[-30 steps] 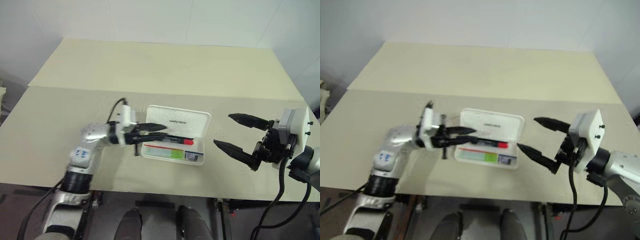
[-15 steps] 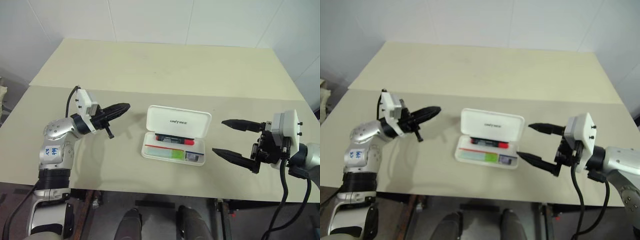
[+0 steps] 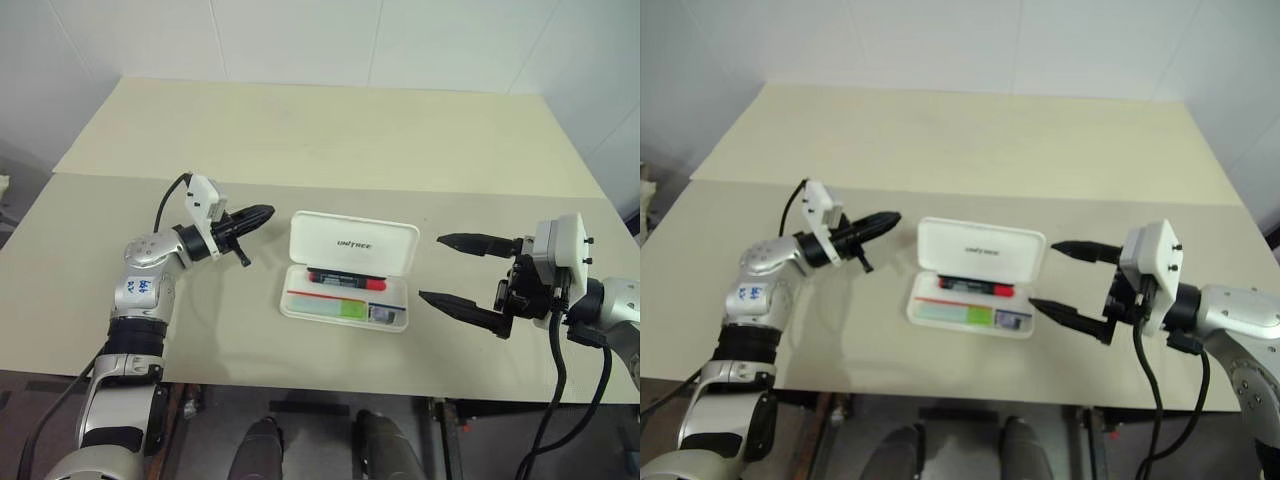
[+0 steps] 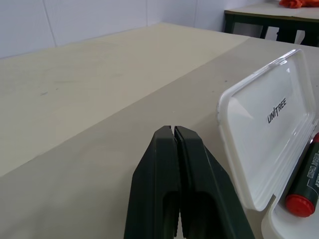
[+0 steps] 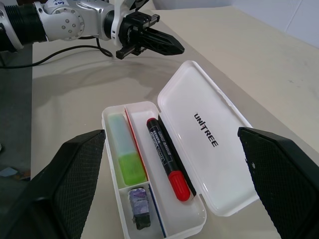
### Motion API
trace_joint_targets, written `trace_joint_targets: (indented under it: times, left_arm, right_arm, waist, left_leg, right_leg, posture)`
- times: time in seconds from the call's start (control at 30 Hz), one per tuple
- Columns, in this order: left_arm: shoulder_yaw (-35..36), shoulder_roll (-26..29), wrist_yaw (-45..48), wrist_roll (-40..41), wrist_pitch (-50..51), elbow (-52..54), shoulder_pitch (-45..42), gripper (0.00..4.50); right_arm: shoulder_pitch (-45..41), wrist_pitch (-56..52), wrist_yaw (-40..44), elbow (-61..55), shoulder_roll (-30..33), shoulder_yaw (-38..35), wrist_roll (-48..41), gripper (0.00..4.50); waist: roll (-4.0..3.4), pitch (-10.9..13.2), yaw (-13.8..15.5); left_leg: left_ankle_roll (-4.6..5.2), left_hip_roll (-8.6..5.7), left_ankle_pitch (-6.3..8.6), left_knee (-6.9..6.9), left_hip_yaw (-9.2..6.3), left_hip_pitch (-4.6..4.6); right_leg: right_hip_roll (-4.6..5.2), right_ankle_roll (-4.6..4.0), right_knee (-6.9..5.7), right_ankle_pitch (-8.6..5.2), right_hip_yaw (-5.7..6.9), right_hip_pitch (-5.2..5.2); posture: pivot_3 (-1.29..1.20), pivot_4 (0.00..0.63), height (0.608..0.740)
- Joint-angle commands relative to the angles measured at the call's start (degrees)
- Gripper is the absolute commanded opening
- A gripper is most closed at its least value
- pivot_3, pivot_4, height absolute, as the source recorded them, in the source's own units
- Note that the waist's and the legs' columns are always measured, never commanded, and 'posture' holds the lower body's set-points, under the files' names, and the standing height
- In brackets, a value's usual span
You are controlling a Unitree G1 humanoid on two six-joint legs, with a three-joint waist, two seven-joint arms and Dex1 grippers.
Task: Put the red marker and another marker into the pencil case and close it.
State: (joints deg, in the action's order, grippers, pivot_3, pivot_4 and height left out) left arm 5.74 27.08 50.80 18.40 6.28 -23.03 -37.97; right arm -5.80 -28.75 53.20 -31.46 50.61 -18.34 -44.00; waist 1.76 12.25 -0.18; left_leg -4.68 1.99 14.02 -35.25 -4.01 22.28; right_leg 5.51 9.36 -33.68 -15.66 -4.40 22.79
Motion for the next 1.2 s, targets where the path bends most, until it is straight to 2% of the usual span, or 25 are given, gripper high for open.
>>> trace_joint_targets:
  times: [0.03, 0.37, 0.47, 0.53, 0.63, 0.7, 1.03, 1.2]
  left_arm:
    - [0.49, 0.39, -0.16, 0.0, -0.55, 0.96, -1.37, 0.01]
    - [0.48, 0.39, -0.16, 0.0, -0.56, 0.96, -1.38, 0.01]
    - [-8.1, -7.94, 0.95, -6.29, -2.18, -11.35, -9.66, 0.01]
    - [-8.98, -9.51, 1.4, -7.66, -3.34, -14.48, -11.38, 0.01]
    - [-9.37, -10.08, 1.79, -8.41, -4.65, -16.59, -12.1, 0.01]
    - [-9.62, -10.5, 2.0, -8.66, -5.38, -17.41, -12.3, 0.01]
    - [-9.02, -9.86, 4.76, -8.88, -8.65, -18.01, -12.49, 0.01]
    - [-6.87, -8.42, 9.82, -5.78, -10.27, -14.86, -11.86, 0.01]
  right_arm:
    - [-0.49, 1.05, 0.4, -0.84, -0.44, -0.46, -0.32, 4.5]
    - [-0.51, 1.02, 0.45, -0.85, -0.49, -0.48, -0.27, 4.5]
    - [-2.04, 1.22, -2.73, -2.68, -2.47, 0.85, 0.04, 4.5]
    - [-2.32, 1.14, -3.18, -2.97, -2.98, 1.06, 0.34, 4.5]
    - [-2.47, 0.93, -3.58, -3.26, -3.43, 1.08, 0.45, 4.5]
    - [-2.35, 0.97, -3.72, -3.42, -3.59, 1.15, 0.54, 4.5]
    - [-2.53, 0.82, -4.42, -3.22, -4.01, 1.53, 0.84, 4.5]
    - [-2.33, 0.87, -4.96, -3.47, -4.6, 1.83, 1.07, 4.5]
  waist:
    - [0.0, 0.0, 0.04]
    - [0.0, 0.0, -0.01]
    - [0.0, 0.0, 1.14]
    - [-0.01, 0.0, 1.68]
    - [0.01, 0.0, 0.46]
    - [0.0, 0.0, -0.04]
    - [0.0, 0.0, 0.16]
    - [0.0, 0.0, 0.08]
  left_leg:
    - [0.0, 0.0, 0.0, 0.0, 0.0, 0.0]
    - [0.0, 0.0, 0.0, 0.0, 0.0, 0.0]
    - [-0.01, -0.01, -0.01, -0.04, -0.02, 0.0]
    - [0.03, -0.09, -0.08, -0.22, -0.11, 0.2]
    - [0.13, -0.09, 0.0, -0.31, -0.04, 0.39]
    - [0.14, -0.08, 0.05, -0.28, -0.03, 0.34]
    - [0.12, -0.08, 0.06, 0.0, -0.06, 0.18]
    - [0.11, -0.08, 0.06, 0.0, -0.06, 0.16]
  right_leg:
    - [0.0, 0.0, 0.01, 0.0, 0.0, 0.0]
    - [0.0, -0.01, 0.01, 0.0, 0.01, 0.0]
    - [-0.01, -0.01, 0.0, 0.0, 0.06, -0.02]
    - [0.01, -0.06, 0.24, -0.01, 0.1, -0.05]
    - [0.02, -0.18, 0.57, 0.07, 0.04, -0.04]
    - [0.03, 0.1, 0.33, 0.23, 0.04, 0.03]
    - [0.03, 0.14, 0.17, 0.04, 0.06, 0.05]
    - [0.03, 0.14, 0.15, 0.04, 0.06, 0.05]
  posture:
    - [0.0, 0.15, 0.74]
    - [0.0, 0.15, 0.74]
    - [0.0, 0.15, 0.74]
    - [0.0, 0.15, 0.74]
    - [0.0, 0.15, 0.74]
    - [0.0, 0.15, 0.74]
    - [0.0, 0.15, 0.74]
    - [0.0, 0.15, 0.74]
